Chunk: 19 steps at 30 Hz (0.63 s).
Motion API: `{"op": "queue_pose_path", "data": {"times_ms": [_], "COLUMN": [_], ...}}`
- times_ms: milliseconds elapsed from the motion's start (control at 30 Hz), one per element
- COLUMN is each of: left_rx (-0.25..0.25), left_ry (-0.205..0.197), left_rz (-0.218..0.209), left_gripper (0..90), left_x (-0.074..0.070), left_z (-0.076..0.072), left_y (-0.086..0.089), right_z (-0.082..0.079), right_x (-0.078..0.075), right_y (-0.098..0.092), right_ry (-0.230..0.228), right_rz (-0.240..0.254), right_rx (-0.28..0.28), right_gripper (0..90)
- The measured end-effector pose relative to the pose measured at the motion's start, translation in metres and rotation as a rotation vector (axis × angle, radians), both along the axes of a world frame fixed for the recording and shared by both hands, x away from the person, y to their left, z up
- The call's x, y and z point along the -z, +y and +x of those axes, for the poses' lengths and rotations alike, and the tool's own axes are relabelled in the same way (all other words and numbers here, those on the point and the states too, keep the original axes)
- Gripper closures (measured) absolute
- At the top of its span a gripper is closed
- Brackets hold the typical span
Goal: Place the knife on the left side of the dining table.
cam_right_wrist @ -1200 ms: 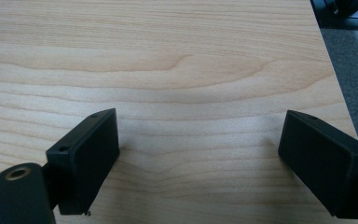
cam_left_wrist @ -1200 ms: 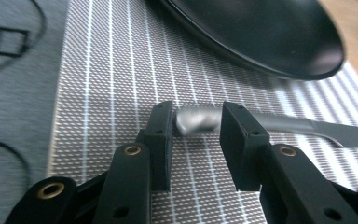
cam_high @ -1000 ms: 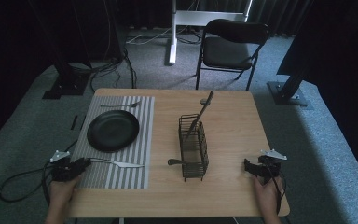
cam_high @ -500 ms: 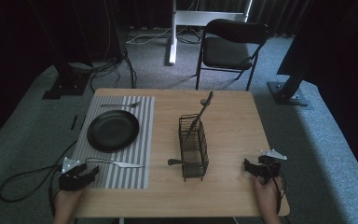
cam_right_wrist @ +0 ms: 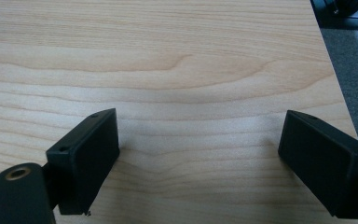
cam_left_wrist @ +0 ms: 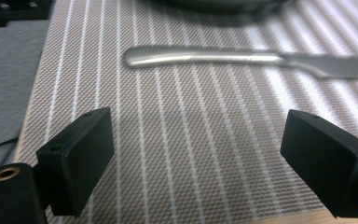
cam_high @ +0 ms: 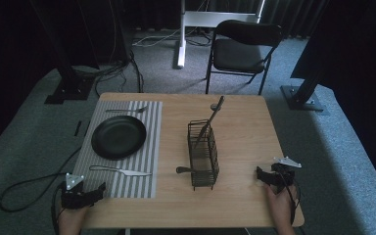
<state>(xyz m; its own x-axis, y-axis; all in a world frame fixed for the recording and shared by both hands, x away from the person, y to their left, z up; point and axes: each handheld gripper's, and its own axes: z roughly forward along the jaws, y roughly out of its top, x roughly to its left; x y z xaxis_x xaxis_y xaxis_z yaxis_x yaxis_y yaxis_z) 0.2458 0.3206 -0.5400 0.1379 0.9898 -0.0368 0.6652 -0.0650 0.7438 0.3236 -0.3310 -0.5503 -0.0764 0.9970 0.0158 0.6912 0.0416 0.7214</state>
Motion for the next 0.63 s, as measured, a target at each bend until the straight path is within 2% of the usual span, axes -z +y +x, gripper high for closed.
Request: {"op": "queue_pose_path", "data": {"times_ms": [67, 133, 333, 433, 567, 633], "left_rx": [-0.011, -0.028, -0.052, -0.054, -0.073, -0.073], "left_ry": [0.001, -0.002, -0.027, -0.030, -0.058, -0.059], "left_rz": [0.012, 0.017, 0.065, 0.046, 0.040, 0.040], "left_gripper": [7.8, 0.0, 0.0, 0.0, 0.0, 0.0], "left_x": [0.0015, 0.0017, 0.0007, 0.0028, 0.0026, 0.0025], "left_z": [-0.0008, -0.0010, -0.0027, -0.0023, -0.0022, -0.0019], "left_y": [-0.0013, -0.0016, -0.0023, 0.0000, 0.0028, 0.0032], "right_z": [0.0000, 0.0000, 0.0000, 0.0000, 0.0001, 0.0001], "right_x": [0.0000, 0.0000, 0.0000, 0.0000, 0.0000, 0.0000], "right_y": [0.0000, 0.0000, 0.0000, 0.0000, 0.0000, 0.0000], "right_ry": [0.000, 0.000, 0.000, 0.000, 0.000, 0.000], "right_rz": [0.000, 0.000, 0.000, 0.000, 0.000, 0.000], "right_rx": [0.000, 0.000, 0.000, 0.000, 0.000, 0.000], "right_gripper": [11.4, 11.4, 11.4, 11.4, 11.4, 11.4]}}
